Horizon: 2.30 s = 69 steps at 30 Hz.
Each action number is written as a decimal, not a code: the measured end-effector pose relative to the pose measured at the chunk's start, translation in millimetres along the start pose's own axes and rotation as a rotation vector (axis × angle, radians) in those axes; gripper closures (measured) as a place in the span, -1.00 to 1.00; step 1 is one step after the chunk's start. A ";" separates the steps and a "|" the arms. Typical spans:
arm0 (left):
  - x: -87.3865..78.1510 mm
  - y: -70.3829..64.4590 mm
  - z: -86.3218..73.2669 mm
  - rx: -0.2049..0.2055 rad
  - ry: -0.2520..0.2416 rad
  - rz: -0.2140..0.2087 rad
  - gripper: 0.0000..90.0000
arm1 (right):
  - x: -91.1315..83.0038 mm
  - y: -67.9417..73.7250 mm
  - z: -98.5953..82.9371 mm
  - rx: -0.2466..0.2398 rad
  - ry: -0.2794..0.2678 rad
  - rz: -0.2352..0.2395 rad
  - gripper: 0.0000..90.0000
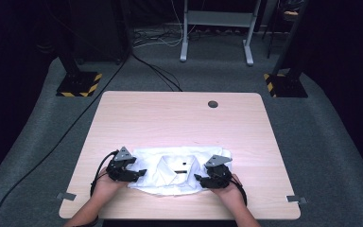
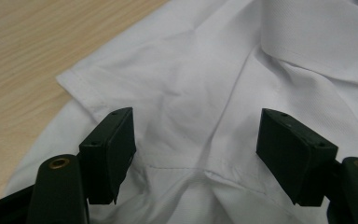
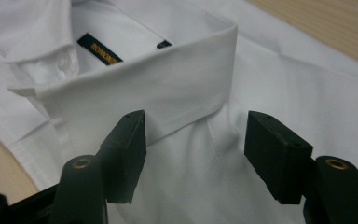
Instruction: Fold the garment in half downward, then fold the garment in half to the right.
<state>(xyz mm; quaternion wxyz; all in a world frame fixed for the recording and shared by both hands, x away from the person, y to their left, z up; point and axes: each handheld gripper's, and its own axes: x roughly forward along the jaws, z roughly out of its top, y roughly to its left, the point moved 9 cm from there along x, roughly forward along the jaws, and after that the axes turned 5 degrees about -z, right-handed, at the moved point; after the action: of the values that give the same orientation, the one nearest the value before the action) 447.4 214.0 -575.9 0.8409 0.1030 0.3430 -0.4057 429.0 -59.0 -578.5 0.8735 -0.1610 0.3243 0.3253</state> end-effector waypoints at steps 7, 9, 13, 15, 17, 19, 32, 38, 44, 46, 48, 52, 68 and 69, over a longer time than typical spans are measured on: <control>-5.3 5.7 3.4 -0.010 -0.026 0.000 -0.37 | 3.7 -1.0 -4.3 0.008 0.008 -0.009 -0.20; -6.2 6.1 6.1 -0.011 -0.037 0.001 -0.37 | 1.3 -1.2 -3.9 0.010 0.011 -0.011 -0.18; -6.8 8.6 12.0 -0.030 -0.055 -0.012 -0.38 | -9.5 -3.5 2.3 0.053 -0.033 -0.002 -0.19; -6.6 10.2 14.9 -0.044 -0.064 -0.026 -0.38 | -15.6 -5.3 6.0 0.074 -0.054 -0.007 -0.21; -5.8 13.3 17.0 -0.057 -0.065 -0.027 -0.38 | -19.0 -5.9 9.5 0.083 -0.069 -0.011 -0.23; -4.8 16.1 18.9 -0.069 -0.069 -0.028 -0.38 | -21.7 -4.1 14.3 0.089 -0.078 -0.009 -0.24; 3.5 20.5 23.2 -0.055 -0.054 -0.025 -0.35 | -26.6 28.2 37.2 0.026 -0.120 0.032 -0.24; 11.3 23.2 19.5 -0.037 -0.015 -0.005 -0.35 | -18.1 47.1 48.3 0.000 -0.129 0.059 -0.24; 18.4 25.3 12.9 -0.012 0.022 0.016 -0.35 | -5.2 66.1 63.5 -0.025 -0.143 0.091 -0.24; 19.7 25.7 11.6 -0.006 0.028 0.015 -0.35 | 1.5 72.4 66.3 -0.032 -0.139 0.103 -0.23; 19.6 25.9 11.4 -0.007 0.028 0.015 -0.35 | 9.8 78.3 66.8 -0.047 -0.125 0.108 -0.23; 19.5 25.8 10.1 -0.006 0.029 0.019 -0.34 | 20.3 84.2 68.3 -0.057 -0.112 0.106 -0.23; 15.0 26.1 6.1 -0.023 0.056 0.016 -0.31 | 28.2 104.3 91.2 -0.079 -0.160 0.108 -0.23; 14.7 26.4 6.9 -0.016 0.051 0.022 -0.31 | 26.8 104.7 93.1 -0.080 -0.169 0.103 -0.22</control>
<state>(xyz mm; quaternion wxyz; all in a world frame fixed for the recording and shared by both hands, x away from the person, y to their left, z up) 477.1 219.0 -583.2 0.8372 0.1102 0.3664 -0.3909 417.0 76.4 -535.2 0.8727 -0.1510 0.2442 0.3949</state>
